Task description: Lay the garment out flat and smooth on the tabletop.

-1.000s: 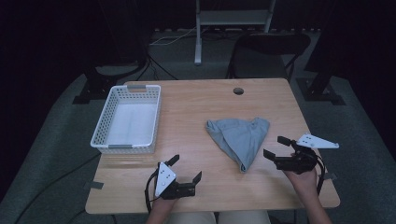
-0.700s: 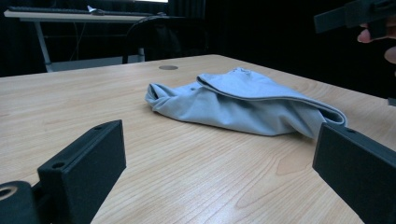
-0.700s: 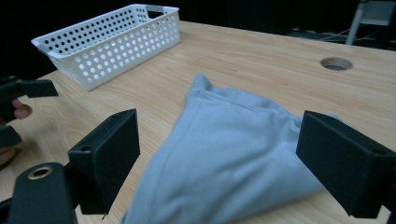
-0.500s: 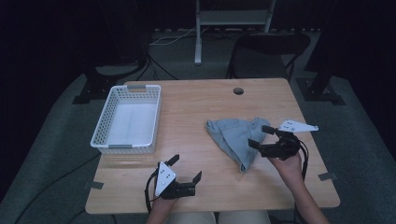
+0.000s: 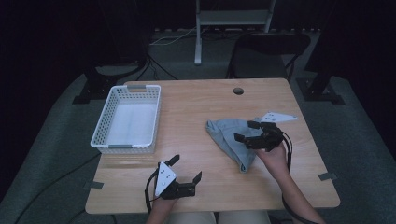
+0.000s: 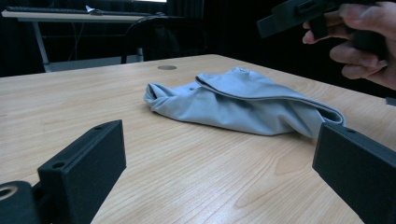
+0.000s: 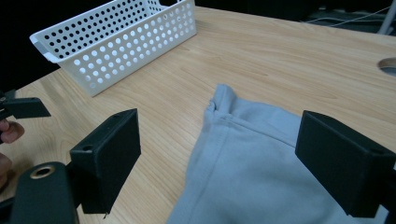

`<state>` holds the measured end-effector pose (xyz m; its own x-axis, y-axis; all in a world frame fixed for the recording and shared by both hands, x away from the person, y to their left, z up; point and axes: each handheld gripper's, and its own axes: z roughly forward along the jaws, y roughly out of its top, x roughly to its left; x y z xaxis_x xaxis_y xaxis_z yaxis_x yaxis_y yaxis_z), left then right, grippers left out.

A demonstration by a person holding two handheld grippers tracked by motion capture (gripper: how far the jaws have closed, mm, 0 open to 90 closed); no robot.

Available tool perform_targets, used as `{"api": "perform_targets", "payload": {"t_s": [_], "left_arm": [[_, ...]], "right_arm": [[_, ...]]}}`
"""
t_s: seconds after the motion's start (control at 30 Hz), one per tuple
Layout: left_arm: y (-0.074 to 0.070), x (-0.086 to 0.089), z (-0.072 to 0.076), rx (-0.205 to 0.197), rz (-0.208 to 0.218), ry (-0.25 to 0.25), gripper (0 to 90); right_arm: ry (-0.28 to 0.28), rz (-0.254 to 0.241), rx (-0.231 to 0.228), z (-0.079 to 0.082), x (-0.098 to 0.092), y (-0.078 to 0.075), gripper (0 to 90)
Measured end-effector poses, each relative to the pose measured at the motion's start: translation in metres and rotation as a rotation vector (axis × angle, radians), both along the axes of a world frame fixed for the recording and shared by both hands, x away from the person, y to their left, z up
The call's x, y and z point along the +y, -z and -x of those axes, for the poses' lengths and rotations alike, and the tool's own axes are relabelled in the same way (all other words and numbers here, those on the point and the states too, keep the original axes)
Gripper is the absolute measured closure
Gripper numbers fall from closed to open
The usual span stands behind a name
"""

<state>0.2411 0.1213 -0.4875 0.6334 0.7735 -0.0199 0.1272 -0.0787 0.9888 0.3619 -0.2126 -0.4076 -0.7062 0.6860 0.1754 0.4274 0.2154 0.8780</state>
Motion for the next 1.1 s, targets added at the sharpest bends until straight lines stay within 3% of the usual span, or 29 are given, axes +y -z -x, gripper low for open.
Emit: {"api": "perform_targets", "payload": {"t_s": [0.2,0.47,0.87,1.1], "left_arm": [[0.0,0.0,0.0,0.0,0.0,-0.001,3.8],[0.0,0.001,0.0,0.003,0.005,-0.002,3.8],[0.0,0.001,-0.001,0.008,0.013,-0.001,3.8],[0.0,0.001,-0.001,0.011,0.013,-0.002,3.8]], "right_arm": [[-0.009,0.006,0.035,-0.01,0.01,0.005,14.7],[-0.047,0.057,0.1,-0.029,0.035,0.016,18.5],[-0.014,0.133,0.174,-0.052,0.055,0.037,24.1],[0.013,0.18,0.168,-0.054,0.06,0.041,33.2]]}}
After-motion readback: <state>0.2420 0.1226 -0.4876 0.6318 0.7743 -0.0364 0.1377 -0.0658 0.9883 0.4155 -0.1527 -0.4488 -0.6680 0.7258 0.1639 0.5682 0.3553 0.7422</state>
